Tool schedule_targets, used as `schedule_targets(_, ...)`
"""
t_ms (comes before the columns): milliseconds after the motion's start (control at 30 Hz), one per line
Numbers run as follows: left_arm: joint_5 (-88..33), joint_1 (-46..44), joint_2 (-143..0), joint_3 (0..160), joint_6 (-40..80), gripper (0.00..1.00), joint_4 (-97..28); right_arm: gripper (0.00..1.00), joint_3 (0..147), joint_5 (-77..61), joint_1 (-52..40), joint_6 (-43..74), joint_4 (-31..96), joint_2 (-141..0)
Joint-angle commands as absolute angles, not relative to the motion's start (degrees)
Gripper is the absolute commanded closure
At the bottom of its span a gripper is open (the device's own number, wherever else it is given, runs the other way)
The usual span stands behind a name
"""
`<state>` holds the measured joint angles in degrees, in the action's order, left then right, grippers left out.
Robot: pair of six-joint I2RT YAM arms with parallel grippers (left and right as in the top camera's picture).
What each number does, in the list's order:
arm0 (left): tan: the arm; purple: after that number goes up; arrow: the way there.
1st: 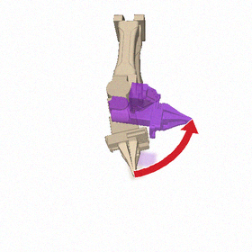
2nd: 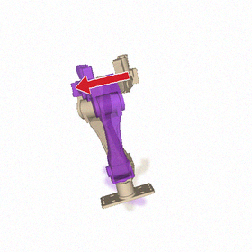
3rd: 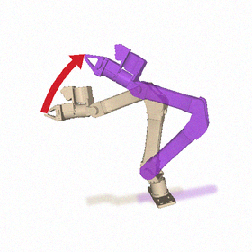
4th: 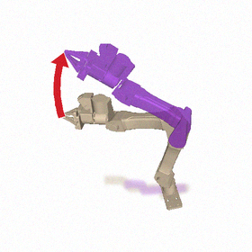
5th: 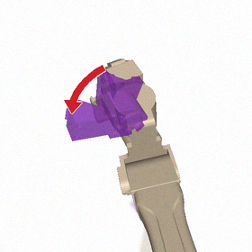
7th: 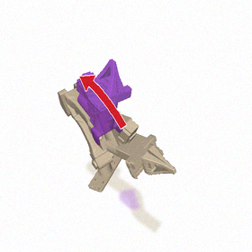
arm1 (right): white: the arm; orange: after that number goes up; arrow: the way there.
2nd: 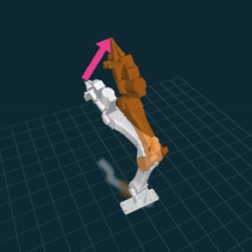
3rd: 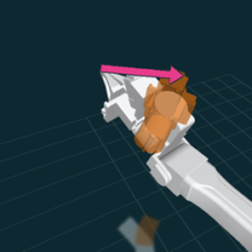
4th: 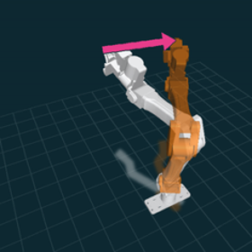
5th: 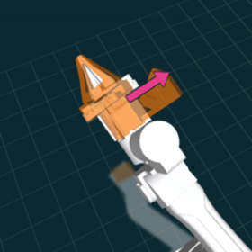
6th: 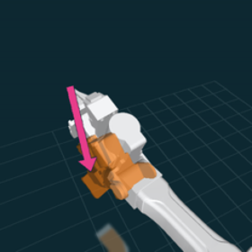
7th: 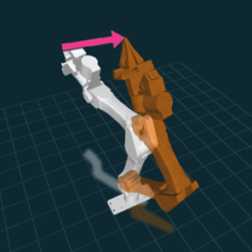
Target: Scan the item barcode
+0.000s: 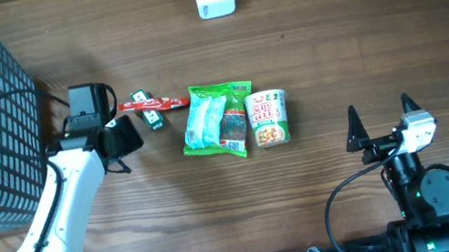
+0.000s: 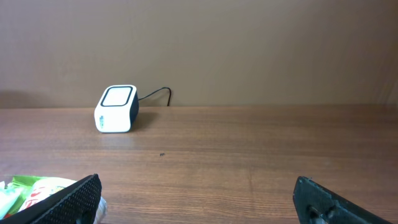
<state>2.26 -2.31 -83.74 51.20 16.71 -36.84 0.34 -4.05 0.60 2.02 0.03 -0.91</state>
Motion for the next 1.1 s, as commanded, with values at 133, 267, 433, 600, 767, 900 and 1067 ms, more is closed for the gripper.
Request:
schedule_targets(133, 6.4, -2.3, -79.9, 61.8, 16.8, 0.13, -43.8, 0.00, 0.3, -4.0, 0.8, 1.5, -0.1, -0.5)
schedule_targets(267, 10.9, -2.3, -78.2, 64.9, 16.8, 0.25, -48.6, 0.00, 0.3, -4.0, 0.8, 1.5, -0.1, -0.5)
schedule_targets(433, 22.9, -1.3, -75.6, 65.0, 19.8, 0.96, -54.4, 0.00, 0.3, -4.0, 0.8, 1.5, -0.1, -0.5)
schedule_targets(600, 28.8, 3.7, -74.0, 64.9, 24.7, 0.96, -54.6, 0.00, 0.3, -4.0, 0.8, 1.5, -0.1, -0.5)
schedule_targets(767, 28.1, 10.5, -74.0, 64.9, 26.2, 0.96, -52.7, 0.00, 0.3, -4.0, 0.8, 1.5, -0.1, -0.5)
schedule_targets(900, 24.1, 15.8, -74.0, 64.9, 26.2, 0.87, -51.4, 0.00, 0.3, -4.0, 0.8, 1.5, -0.1, -0.5)
schedule_targets(1067, 9.8, 18.2, -73.9, 64.9, 23.3, 0.75, -51.2, 0.00, 0.3, -4.0, 0.8, 1.5, -0.1, -0.5)
